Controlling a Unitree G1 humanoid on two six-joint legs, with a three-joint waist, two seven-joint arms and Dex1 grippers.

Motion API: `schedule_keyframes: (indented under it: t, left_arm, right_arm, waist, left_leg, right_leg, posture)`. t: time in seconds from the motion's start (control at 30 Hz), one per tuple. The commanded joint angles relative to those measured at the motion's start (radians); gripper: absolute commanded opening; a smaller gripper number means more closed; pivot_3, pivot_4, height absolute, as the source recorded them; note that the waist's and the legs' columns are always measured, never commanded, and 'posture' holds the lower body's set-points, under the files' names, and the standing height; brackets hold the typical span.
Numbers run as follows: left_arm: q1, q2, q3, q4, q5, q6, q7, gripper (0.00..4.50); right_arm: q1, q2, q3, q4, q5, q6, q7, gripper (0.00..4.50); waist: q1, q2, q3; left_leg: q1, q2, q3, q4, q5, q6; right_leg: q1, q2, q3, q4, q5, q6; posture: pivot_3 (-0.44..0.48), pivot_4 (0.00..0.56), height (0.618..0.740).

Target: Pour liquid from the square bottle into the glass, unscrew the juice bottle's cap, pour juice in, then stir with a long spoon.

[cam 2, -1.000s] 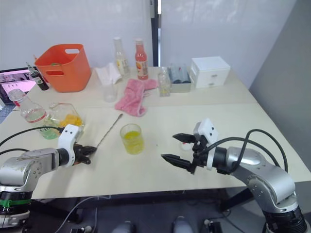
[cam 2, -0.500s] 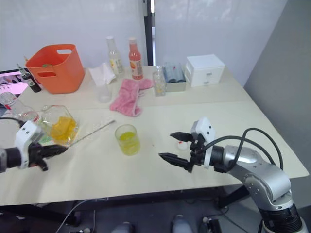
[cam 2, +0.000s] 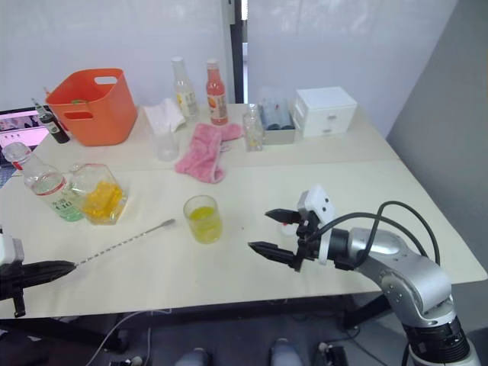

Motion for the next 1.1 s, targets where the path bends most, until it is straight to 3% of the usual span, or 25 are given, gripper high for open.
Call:
schedule_keyframes:
  t: [0.03,0.23,0.43,0.47,0.73,0.9,1.1]
  left_arm:
    - [-0.056,0.035,-0.041,0.117,0.044,-0.174,-0.042,0.03]
    - [-0.149,0.015,-0.112,0.212,0.046,-0.184,-0.051,0.03]
    - [-0.154,0.039,-0.155,0.199,0.032,-0.024,-0.059,0.03]
    - [-0.155,0.050,-0.159,0.188,0.026,0.019,-0.069,0.74]
    - [-0.164,0.118,-0.173,0.120,0.028,0.176,-0.093,3.33]
    - [-0.152,0.171,-0.182,0.036,0.035,0.247,-0.113,3.33]
    - [-0.129,0.159,-0.230,-0.068,0.074,0.317,-0.044,3.33]
  right_arm:
    - [-0.018,-0.006,-0.014,-0.013,-0.001,-0.019,0.013,4.50]
    - [-0.034,-0.007,-0.008,0.000,-0.007,-0.014,0.019,4.50]
    - [-0.046,-0.007,-0.006,0.004,-0.006,-0.008,0.019,4.50]
    - [-0.048,-0.007,-0.006,0.006,-0.007,-0.008,0.019,4.50]
    - [-0.053,-0.001,0.003,0.011,-0.010,-0.008,0.018,4.50]
    - [-0.049,0.001,0.003,0.009,-0.010,-0.009,0.015,4.50]
    - [-0.050,0.010,0.005,0.002,-0.011,-0.006,0.007,4.50]
  waist:
    - [0.000,0.000,0.000]
    - [-0.003,0.000,0.000]
    - [-0.007,0.000,0.000]
    - [-0.007,0.000,0.000]
    - [-0.006,0.000,0.000]
    - [-0.006,0.000,0.000]
    - [-0.006,0.000,0.000]
  left_leg:
    - [0.000,0.000,0.000,0.000,0.000,0.000]
    - [0.000,0.000,0.000,0.000,0.000,0.000]
    - [0.000,0.001,0.000,0.000,0.000,0.000]
    - [0.000,0.001,0.000,0.000,0.000,0.000]
    - [0.001,0.001,-0.001,0.000,0.000,0.000]
    - [0.001,0.000,0.000,0.000,0.000,0.000]
    - [0.001,0.001,0.000,0.000,0.000,0.000]
  right_leg:
    - [0.000,0.000,0.000,0.000,0.000,0.000]
    - [0.000,0.000,0.000,0.001,0.000,0.000]
    - [0.000,0.001,0.000,0.002,0.000,0.000]
    - [0.000,0.001,0.000,0.002,0.000,0.000]
    - [0.000,0.001,0.000,0.002,0.000,0.000]
    - [0.000,0.001,0.000,0.002,0.000,0.000]
    - [0.000,0.001,0.000,0.002,0.000,0.000]
  posture:
    - [0.000,0.150,0.739]
    - [0.000,0.150,0.739]
    - [0.000,0.150,0.739]
    - [0.000,0.150,0.739]
    - [0.000,0.150,0.739]
    - [0.000,0.150,0.739]
    - [0.000,0.150,0.739]
